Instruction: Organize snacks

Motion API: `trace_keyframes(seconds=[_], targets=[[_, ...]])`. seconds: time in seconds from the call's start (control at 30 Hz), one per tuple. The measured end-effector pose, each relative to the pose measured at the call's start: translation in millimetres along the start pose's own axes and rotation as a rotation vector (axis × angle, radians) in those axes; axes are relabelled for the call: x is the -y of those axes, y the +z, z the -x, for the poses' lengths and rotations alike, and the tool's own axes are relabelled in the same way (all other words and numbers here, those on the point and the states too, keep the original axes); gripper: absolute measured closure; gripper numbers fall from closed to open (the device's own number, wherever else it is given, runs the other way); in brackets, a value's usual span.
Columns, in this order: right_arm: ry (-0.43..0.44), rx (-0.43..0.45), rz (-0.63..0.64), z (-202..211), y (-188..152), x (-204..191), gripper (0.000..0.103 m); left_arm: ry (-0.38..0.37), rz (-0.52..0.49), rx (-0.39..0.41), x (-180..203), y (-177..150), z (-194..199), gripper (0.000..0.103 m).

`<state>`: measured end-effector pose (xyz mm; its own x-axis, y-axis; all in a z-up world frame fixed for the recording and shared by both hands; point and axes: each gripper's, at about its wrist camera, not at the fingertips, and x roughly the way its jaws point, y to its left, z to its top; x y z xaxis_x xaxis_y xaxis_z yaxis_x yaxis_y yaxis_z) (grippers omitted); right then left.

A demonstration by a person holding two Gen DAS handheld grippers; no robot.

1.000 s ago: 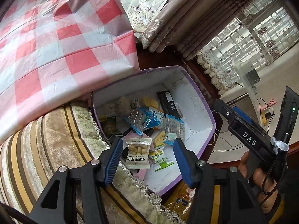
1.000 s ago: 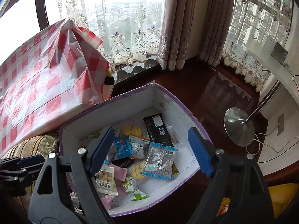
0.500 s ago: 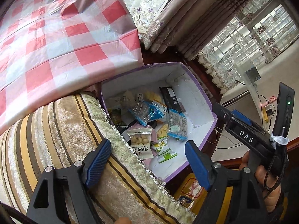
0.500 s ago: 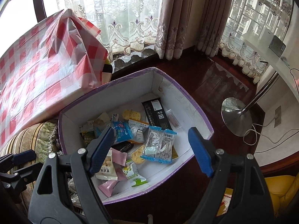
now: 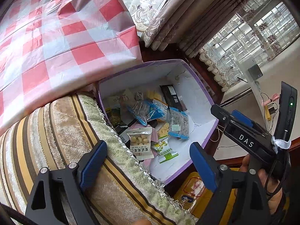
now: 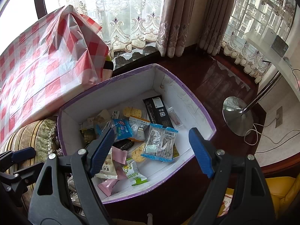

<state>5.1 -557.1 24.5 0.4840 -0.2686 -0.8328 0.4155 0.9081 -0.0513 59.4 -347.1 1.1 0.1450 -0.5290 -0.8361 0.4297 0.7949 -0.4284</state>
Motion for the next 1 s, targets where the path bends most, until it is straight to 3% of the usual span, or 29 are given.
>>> trace_keyframes(seconds=[1.0], targets=[[0.011,-0.027,-0.018,-7.0,-3.8,6.4,0.02,0.021,-0.021,0.01,4.8,0.3,-2.2,0.01]])
